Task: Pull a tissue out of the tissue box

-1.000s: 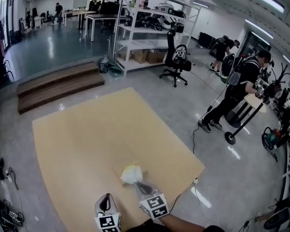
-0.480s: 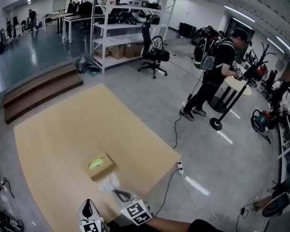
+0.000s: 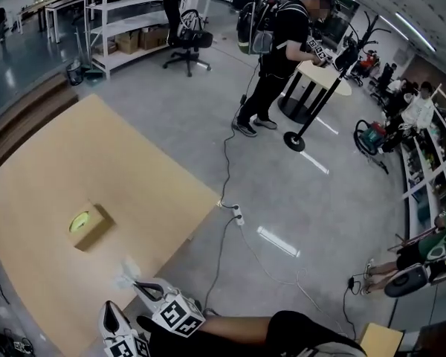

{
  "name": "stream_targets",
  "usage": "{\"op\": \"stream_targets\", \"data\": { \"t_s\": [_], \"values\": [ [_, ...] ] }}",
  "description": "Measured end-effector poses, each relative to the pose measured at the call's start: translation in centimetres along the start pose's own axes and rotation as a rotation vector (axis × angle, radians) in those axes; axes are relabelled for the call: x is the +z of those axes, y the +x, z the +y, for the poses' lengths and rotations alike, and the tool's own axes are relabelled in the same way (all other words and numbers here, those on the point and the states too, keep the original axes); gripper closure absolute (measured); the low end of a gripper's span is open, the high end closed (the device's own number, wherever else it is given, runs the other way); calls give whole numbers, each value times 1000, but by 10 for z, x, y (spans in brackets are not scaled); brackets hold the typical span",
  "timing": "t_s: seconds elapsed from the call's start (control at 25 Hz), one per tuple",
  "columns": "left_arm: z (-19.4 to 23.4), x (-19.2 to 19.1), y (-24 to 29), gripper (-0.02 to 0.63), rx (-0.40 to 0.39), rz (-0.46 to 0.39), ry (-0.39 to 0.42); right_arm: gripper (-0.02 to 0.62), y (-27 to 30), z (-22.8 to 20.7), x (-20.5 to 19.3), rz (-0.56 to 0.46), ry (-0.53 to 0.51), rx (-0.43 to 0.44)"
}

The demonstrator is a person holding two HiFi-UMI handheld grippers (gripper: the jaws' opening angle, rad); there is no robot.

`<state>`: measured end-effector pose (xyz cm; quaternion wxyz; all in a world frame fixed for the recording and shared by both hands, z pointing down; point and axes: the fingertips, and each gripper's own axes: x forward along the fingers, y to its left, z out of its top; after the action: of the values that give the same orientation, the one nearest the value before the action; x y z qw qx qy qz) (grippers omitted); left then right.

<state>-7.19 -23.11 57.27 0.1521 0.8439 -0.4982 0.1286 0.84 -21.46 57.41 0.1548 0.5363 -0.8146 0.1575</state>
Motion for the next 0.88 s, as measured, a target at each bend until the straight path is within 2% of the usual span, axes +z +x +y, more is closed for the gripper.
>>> {"op": "stream_targets", "data": {
  "t_s": [0.16, 0.28, 0.6, 0.88],
  "values": [
    [-30, -7, -18, 588, 4, -3, 10, 594, -30, -9, -21, -8, 2, -10],
    [-39, -13, -34, 588, -11, -18, 24, 594, -54, -9, -20, -23, 10, -36],
    [-20, -29, -103, 588, 17, -47, 10, 594, -83, 51, -34, -35, 21, -38],
    [-15, -80, -180, 588, 15, -12, -52, 594, -129, 116, -70, 3, 28, -66]
  ]
}}
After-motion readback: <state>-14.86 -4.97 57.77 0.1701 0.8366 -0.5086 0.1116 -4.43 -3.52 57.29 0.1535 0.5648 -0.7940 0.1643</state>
